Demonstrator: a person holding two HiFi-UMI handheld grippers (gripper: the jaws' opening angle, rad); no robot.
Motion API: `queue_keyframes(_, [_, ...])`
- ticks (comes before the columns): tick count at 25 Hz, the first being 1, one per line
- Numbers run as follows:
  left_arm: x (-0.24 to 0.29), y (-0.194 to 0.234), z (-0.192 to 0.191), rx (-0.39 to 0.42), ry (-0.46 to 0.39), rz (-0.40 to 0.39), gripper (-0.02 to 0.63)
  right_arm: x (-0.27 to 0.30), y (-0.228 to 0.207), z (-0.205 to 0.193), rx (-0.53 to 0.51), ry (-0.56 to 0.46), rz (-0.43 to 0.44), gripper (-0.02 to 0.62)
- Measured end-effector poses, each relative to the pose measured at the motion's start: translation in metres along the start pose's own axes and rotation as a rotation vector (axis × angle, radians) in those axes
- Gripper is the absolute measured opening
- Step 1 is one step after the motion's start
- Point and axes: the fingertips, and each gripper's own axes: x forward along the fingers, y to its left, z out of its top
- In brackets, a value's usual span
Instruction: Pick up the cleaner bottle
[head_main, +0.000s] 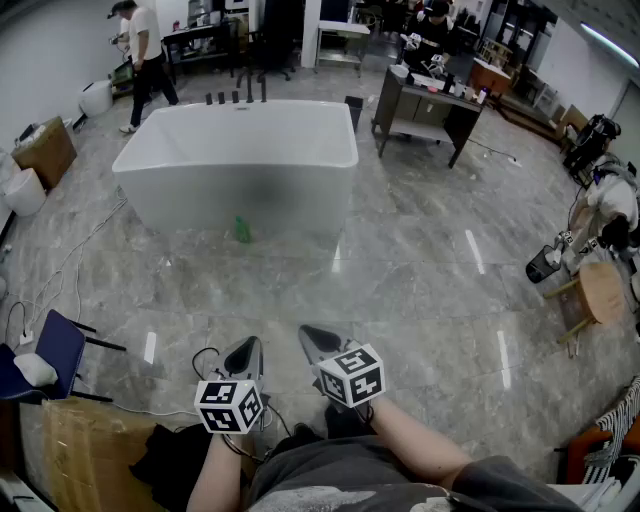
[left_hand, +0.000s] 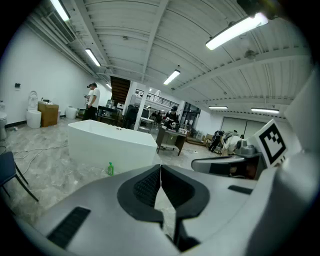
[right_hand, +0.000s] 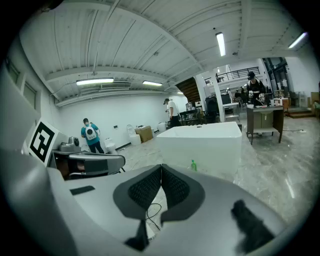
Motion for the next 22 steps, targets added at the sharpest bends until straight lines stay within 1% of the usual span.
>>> queue_keyframes(7, [-0.009, 0.012, -0.004, -0.015, 0.0, 0.003, 0.015, 0.011, 0.014, -0.006, 0.001, 0.017, 0.016, 0.025])
queue_keyframes(15, [-0.014, 0.028, -0.011, -0.038, 0.004, 0.018, 0.015, 0.018, 0.024, -0.012, 0.052, 0.027, 0.076, 0.025])
queue_keyframes(19, [-0.009, 0.034, -0.01, -0.052, 0.004, 0.023, 0.015, 0.024, 0.012, -0.01, 0.029, 0.037, 0.06, 0.025])
queue_keyframes(22, [-0.004, 0.04, -0.01, -0.055, 0.013, 0.028, 0.015, 0.033, 0.0, -0.007, 0.058, 0.03, 0.042, 0.026])
